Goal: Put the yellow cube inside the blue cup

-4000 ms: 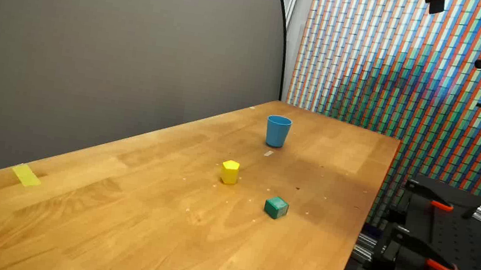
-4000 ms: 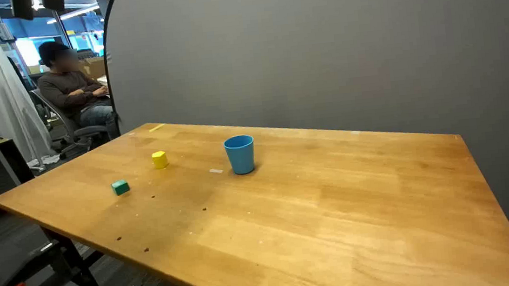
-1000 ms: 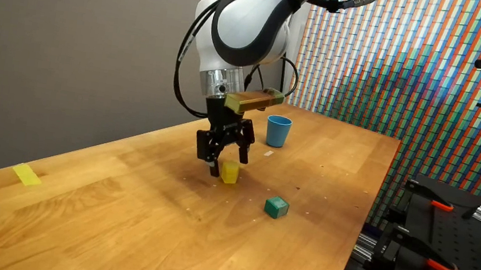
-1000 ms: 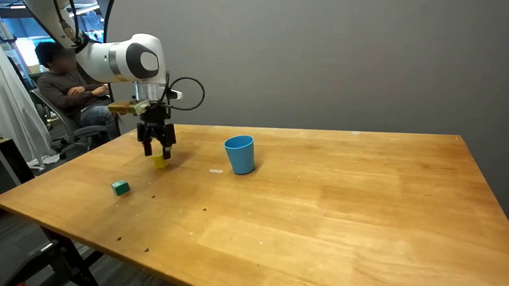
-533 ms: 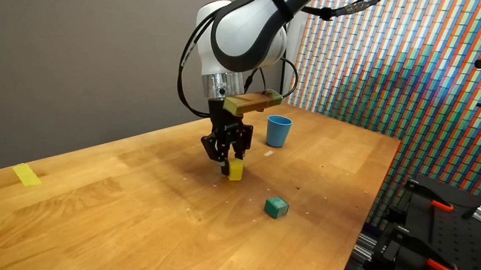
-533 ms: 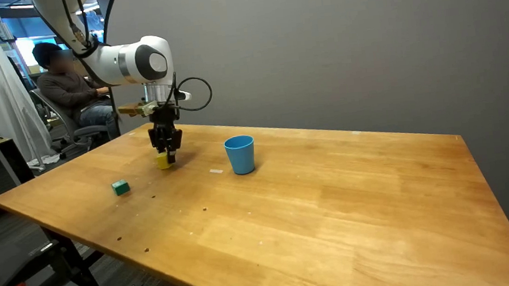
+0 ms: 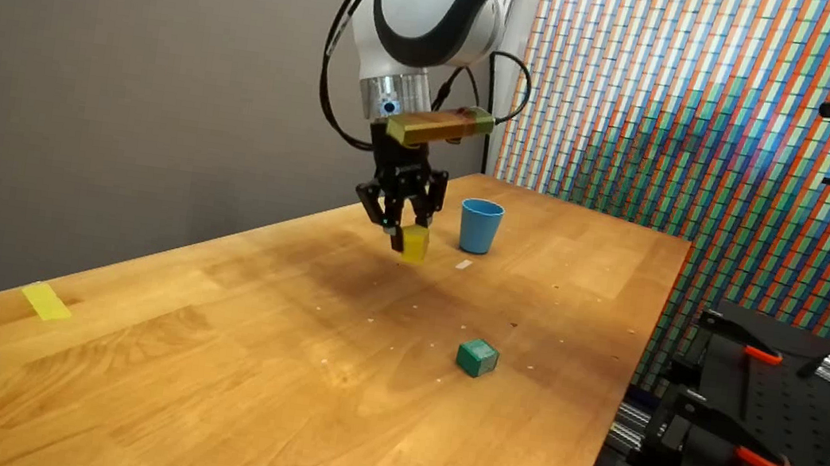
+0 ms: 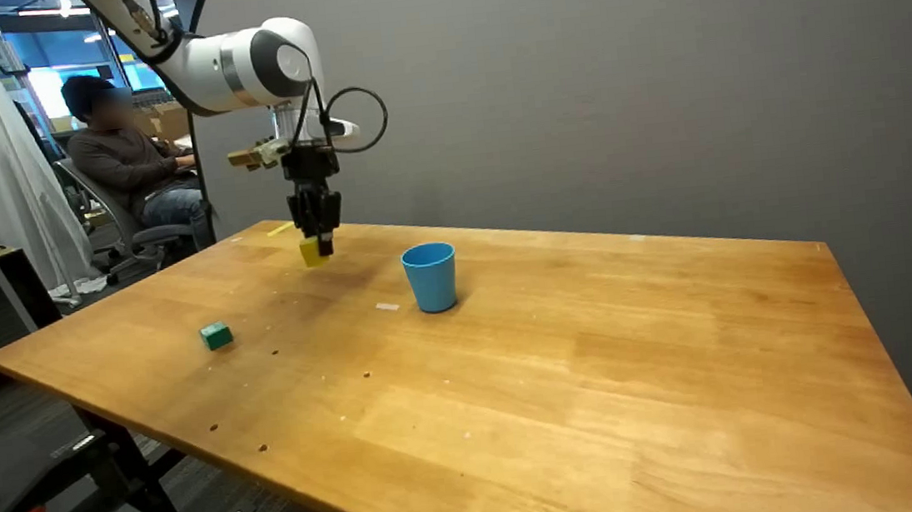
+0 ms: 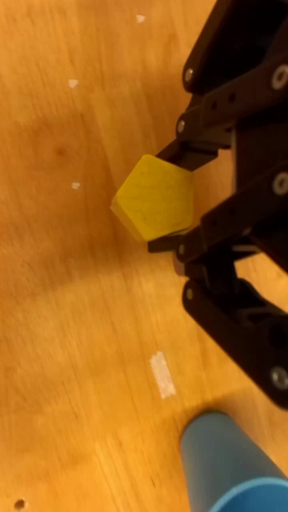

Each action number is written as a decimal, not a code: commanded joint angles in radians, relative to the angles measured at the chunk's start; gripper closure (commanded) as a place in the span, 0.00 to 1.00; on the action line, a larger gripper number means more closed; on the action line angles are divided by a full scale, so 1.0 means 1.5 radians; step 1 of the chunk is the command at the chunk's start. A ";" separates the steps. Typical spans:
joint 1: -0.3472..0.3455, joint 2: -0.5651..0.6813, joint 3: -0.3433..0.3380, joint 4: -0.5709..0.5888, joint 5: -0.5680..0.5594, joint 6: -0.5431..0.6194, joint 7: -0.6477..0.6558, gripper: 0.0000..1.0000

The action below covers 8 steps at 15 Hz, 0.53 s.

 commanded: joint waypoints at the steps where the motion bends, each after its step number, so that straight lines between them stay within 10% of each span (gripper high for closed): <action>1: 0.002 -0.058 -0.036 0.004 -0.042 -0.017 0.070 0.83; 8: -0.009 -0.070 -0.089 0.020 -0.150 -0.013 0.229 0.83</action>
